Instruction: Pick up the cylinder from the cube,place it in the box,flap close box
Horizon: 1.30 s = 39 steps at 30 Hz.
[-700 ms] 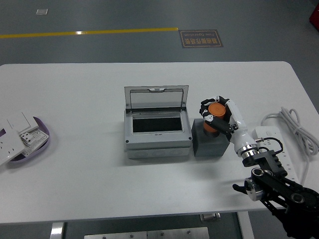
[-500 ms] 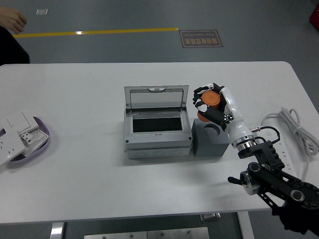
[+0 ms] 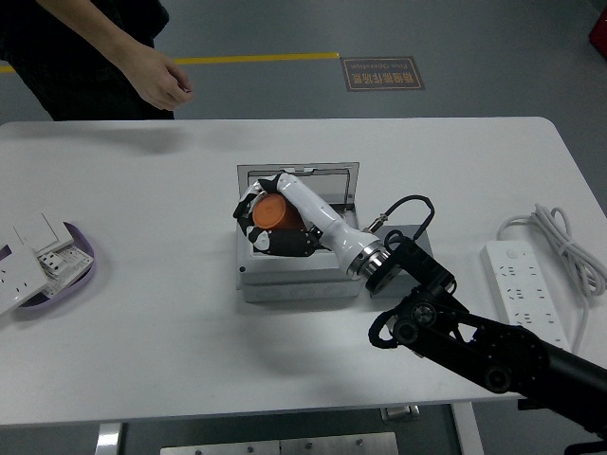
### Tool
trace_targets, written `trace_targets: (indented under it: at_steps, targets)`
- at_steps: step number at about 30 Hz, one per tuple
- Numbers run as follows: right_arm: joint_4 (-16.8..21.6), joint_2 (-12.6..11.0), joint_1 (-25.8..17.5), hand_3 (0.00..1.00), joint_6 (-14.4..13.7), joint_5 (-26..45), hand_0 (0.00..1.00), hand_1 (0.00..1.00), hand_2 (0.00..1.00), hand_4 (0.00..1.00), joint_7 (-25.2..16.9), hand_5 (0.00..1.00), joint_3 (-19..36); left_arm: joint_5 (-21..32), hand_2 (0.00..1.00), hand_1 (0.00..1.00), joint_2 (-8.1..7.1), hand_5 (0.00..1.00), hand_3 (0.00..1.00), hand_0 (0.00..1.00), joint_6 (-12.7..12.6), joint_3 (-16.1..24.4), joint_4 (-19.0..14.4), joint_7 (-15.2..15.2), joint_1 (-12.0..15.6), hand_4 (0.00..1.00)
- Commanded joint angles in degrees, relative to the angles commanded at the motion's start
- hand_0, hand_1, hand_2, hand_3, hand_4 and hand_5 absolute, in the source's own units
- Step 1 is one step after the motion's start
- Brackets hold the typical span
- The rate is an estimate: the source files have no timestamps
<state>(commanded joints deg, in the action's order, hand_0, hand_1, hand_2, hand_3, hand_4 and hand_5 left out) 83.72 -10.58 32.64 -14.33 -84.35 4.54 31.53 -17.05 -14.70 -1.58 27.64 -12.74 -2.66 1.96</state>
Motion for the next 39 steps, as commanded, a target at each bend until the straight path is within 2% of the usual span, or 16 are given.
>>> trace_targets:
  at_steps: [1,5,6,12,13,18,19,24,25,29,30,35,36,39]
  targets:
    - [-0.5,0.6,0.8,0.189,1.3,-2.4,0.058,0.207,0.26,0.002,2.3,0.002,-0.7,0.0,0.625,0.629,-0.03,0.212,0.639,0.592,0.0,-0.1,0.0,0.0,0.0,0.703]
    - [-2.8,2.6,2.9,0.189,4.5,-10.9,0.058,0.207,0.26,0.002,10.0,0.002,-2.2,0.1,0.625,0.629,-0.11,0.212,0.639,0.592,0.0,-0.4,0.0,0.0,-0.2,0.703]
    - [-3.1,2.9,3.2,0.217,4.9,-12.7,0.064,0.233,0.285,0.002,11.6,0.002,-2.3,0.1,0.625,0.629,-0.12,0.215,0.64,0.592,0.0,-0.4,0.0,0.0,-0.2,0.704]
    - [-5.0,3.5,4.5,0.217,5.5,-22.3,0.064,0.233,0.285,0.002,19.9,0.002,-2.6,0.2,0.625,0.629,-0.17,0.215,0.64,0.592,0.0,-0.5,0.0,0.0,-0.2,0.704]
    - [-5.2,3.5,4.5,0.313,5.5,-23.4,0.072,0.25,0.34,0.002,20.7,0.002,-2.5,0.2,0.625,0.629,-0.16,0.215,0.639,0.592,0.0,-0.5,0.0,0.0,-0.2,0.704]
    - [-5.7,3.5,4.2,0.313,6.1,-26.6,0.072,0.25,0.34,0.002,22.3,0.002,-2.5,0.2,0.625,0.629,-0.12,0.215,0.639,0.592,0.0,-0.6,0.0,0.0,-0.1,0.704]
    - [-5.9,3.5,4.2,0.43,6.2,-26.6,0.157,0.349,0.425,0.199,22.3,0.002,-2.7,0.2,0.625,0.629,-0.12,0.216,0.639,0.592,0.0,-0.6,0.0,0.0,-0.1,0.703]
    - [-6.8,3.5,4.2,0.43,7.6,-26.2,0.157,0.349,0.425,0.199,21.7,0.002,-3.0,0.1,0.625,0.629,-0.14,0.216,0.639,0.592,0.0,-0.4,0.0,0.0,-0.1,0.703]
    - [-7.0,3.5,4.2,0.608,8.0,-26.4,0.581,0.589,0.587,0.6,21.3,0.086,-2.9,0.0,0.625,0.629,-0.12,0.217,0.639,0.592,0.0,-0.4,0.0,0.0,-0.1,0.703]
    - [-7.6,3.5,4.1,0.608,9.1,-27.2,0.581,0.589,0.587,0.6,20.0,0.086,-2.2,-0.2,0.625,0.629,-0.04,0.217,0.639,0.592,0.0,-0.2,-0.1,0.0,-0.1,0.703]
    - [-7.6,3.5,4.1,0.685,9.2,-27.3,0.815,0.7,0.718,0.728,19.6,0.489,-2.2,-0.1,0.625,0.629,-0.03,0.218,0.639,0.592,0.0,-0.2,-0.1,-0.1,-0.1,0.703]
    - [-7.5,3.4,3.9,0.685,9.1,-27.2,0.815,0.7,0.718,0.728,18.8,0.489,-2.0,-0.1,0.625,0.629,-0.01,0.218,0.639,0.592,0.0,-0.3,-0.1,-0.1,0.0,0.703]
    - [-7.4,3.3,3.8,0.764,9.0,-27.1,0.891,0.739,0.749,0.889,18.7,0.601,-2.0,-0.1,0.625,0.629,0.0,0.218,0.638,0.593,0.0,-0.3,-0.1,-0.1,0.0,0.703]
    - [-7.0,3.3,3.7,0.764,8.8,-26.9,0.891,0.739,0.749,0.889,18.4,0.601,-1.9,-0.2,0.625,0.629,0.04,0.218,0.638,0.593,0.0,-0.2,-0.1,-0.1,-0.1,0.703]
